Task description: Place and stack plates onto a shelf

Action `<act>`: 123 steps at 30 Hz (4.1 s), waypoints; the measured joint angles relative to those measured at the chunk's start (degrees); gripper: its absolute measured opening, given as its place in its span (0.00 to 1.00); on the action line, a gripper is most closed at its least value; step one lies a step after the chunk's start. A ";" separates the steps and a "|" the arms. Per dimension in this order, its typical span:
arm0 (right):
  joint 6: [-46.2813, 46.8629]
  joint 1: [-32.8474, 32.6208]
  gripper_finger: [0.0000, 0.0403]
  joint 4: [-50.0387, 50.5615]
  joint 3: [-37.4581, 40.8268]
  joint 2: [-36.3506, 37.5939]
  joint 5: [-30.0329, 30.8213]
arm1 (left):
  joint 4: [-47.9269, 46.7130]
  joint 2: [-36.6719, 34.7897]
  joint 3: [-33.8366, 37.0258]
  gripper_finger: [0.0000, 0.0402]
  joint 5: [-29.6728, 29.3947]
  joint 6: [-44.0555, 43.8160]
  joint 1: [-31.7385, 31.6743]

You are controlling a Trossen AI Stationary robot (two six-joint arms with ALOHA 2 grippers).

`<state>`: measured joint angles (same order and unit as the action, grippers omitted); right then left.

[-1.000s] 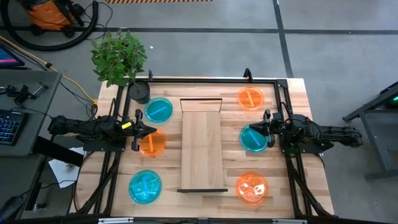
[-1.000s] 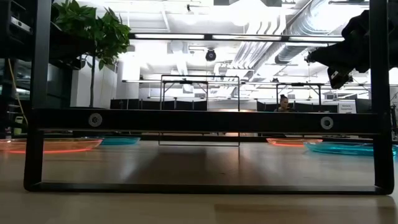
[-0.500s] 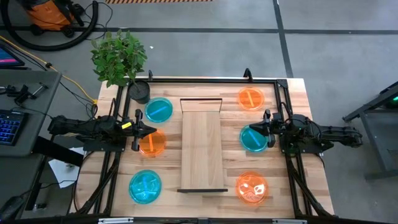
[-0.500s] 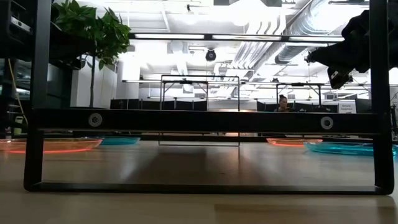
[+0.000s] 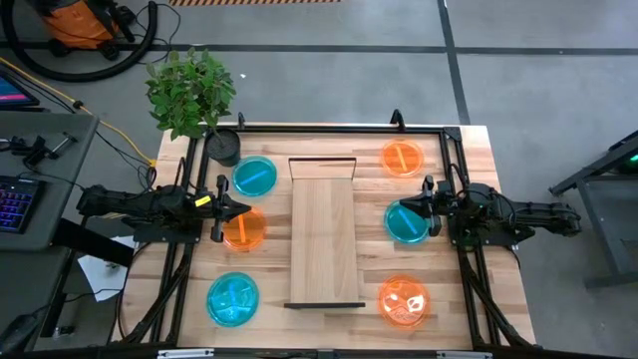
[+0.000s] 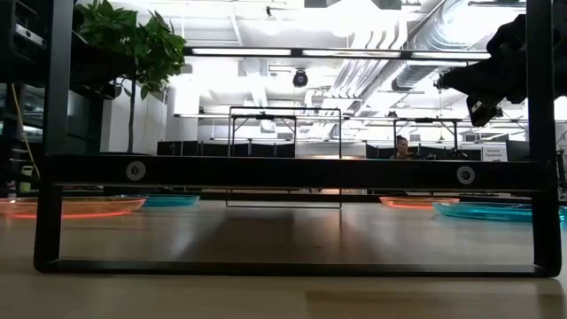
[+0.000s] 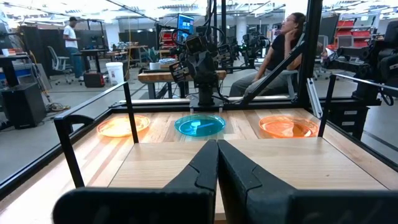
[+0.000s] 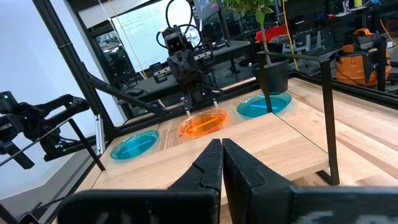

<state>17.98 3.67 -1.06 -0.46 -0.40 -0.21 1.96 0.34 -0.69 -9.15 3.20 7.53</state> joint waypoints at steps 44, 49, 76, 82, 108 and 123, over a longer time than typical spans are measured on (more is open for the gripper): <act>40.88 32.14 0.56 12.30 -15.81 -61.20 32.42 | 0.01 0.02 0.00 0.00 0.00 0.00 0.00; 38.70 37.86 0.56 1.80 -12.77 -62.60 28.91 | 0.02 0.02 0.02 0.00 0.00 0.00 0.00; 33.34 42.70 0.04 -18.57 -11.77 -77.04 21.23 | 0.00 0.02 0.01 0.00 0.00 0.00 0.00; 29.29 42.83 0.00 -16.01 -11.77 -66.87 17.09 | 0.01 0.01 0.01 0.00 0.00 0.00 0.00; 21.44 23.50 0.00 44.97 -30.32 -27.26 5.75 | 0.01 0.01 0.00 0.00 0.00 0.00 0.00; 31.78 -8.79 0.00 -4.85 -23.81 -52.53 26.22 | 0.02 0.00 0.00 0.00 0.00 0.00 0.00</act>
<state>49.75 -5.11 -5.92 -24.27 -52.93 26.02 1.97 0.34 -0.68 -9.15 3.20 7.53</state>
